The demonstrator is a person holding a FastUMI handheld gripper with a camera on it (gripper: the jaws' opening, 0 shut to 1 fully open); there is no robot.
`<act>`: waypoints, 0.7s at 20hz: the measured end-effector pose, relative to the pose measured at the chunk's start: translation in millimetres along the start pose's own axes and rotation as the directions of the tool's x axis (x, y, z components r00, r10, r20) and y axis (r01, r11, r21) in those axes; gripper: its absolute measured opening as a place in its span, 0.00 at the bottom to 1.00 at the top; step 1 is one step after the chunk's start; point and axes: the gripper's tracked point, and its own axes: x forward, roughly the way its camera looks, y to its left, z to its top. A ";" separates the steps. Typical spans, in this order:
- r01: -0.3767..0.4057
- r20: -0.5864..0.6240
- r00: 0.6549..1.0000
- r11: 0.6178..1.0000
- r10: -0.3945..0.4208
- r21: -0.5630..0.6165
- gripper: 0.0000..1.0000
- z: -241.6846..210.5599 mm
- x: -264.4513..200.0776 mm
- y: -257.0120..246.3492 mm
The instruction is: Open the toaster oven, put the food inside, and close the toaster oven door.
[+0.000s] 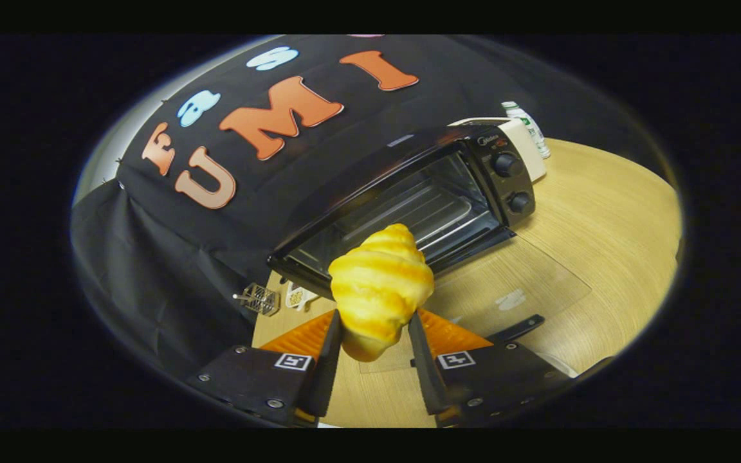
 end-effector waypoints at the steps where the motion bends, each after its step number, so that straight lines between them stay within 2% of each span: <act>1: -0.004 0.000 1.000 1.000 0.004 0.013 0.56 3.3 7.6 1.9; 14: -0.062 0.026 0.998 0.982 0.058 0.176 0.56 29.2 87.8 19.3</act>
